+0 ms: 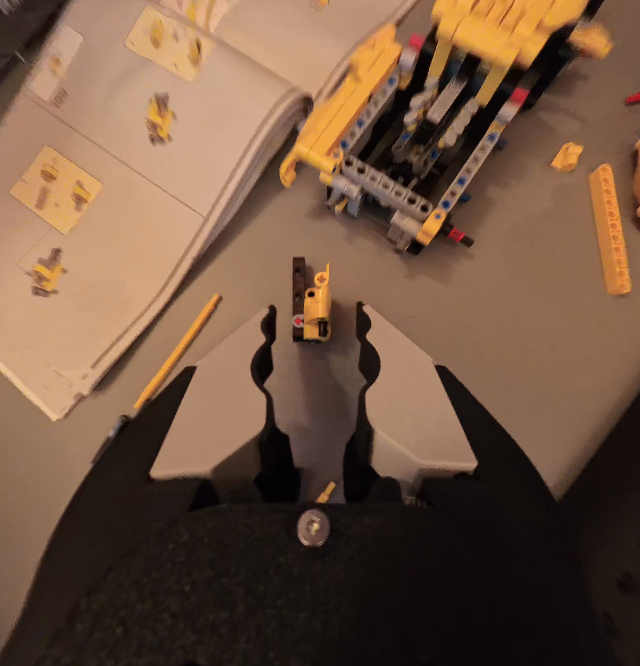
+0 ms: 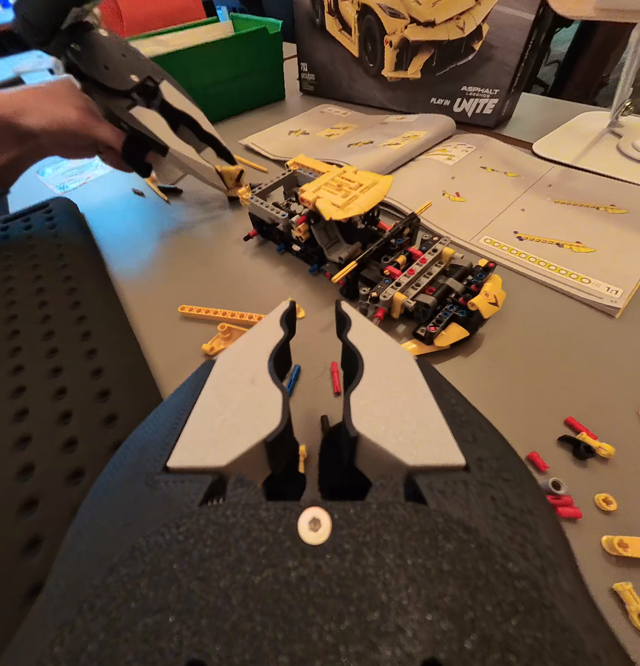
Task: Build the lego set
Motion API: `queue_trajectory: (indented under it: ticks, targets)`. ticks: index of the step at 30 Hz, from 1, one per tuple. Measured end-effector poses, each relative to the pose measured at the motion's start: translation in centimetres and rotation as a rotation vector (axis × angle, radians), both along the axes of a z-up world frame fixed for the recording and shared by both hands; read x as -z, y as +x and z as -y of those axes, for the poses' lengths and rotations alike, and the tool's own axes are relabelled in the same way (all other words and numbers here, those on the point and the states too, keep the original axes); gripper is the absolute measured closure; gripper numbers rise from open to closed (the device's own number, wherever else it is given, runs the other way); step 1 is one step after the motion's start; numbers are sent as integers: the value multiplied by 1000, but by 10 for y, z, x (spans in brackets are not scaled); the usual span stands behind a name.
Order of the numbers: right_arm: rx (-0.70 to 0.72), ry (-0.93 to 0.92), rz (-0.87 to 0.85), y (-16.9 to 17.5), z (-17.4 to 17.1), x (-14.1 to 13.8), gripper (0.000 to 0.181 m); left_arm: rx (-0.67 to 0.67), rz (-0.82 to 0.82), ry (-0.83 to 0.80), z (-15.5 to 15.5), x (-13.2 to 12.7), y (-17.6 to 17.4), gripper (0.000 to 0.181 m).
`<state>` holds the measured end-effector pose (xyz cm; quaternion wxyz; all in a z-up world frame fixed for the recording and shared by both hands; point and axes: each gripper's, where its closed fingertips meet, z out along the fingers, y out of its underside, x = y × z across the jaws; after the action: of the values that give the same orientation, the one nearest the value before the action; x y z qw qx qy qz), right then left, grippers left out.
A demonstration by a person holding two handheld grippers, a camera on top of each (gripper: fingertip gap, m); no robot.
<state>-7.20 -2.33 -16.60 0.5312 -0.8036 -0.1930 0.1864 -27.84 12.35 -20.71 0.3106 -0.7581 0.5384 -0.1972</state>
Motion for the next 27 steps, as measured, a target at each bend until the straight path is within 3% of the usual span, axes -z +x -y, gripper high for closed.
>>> queue_trajectory:
  ticks: [3,5,7,11,15,20,24,27]
  targets:
    - [58,25,-32,16,-13,-13,160,-36,165,138,-9,-50,15,136]
    - [95,14,-19,31,-37,-21,152,-100,305,251,-28,-88,35,136]
    - [136,-7,1,49,-68,-33,147,-147,375,305,-50,-107,59,136]
    - [201,3,73,80,-135,-60,144,-224,359,209,-99,-101,102,136]
    - [276,-64,157,104,-176,-33,132,-255,401,128,-114,-79,120,136]
    - [281,-106,119,96,-178,-6,136,-231,405,107,-94,-71,111,137]
    - [281,-104,194,100,-179,3,140,-256,431,125,-102,-70,111,141]
    - [254,-106,141,96,-177,5,140,-269,446,110,-105,-66,111,143]
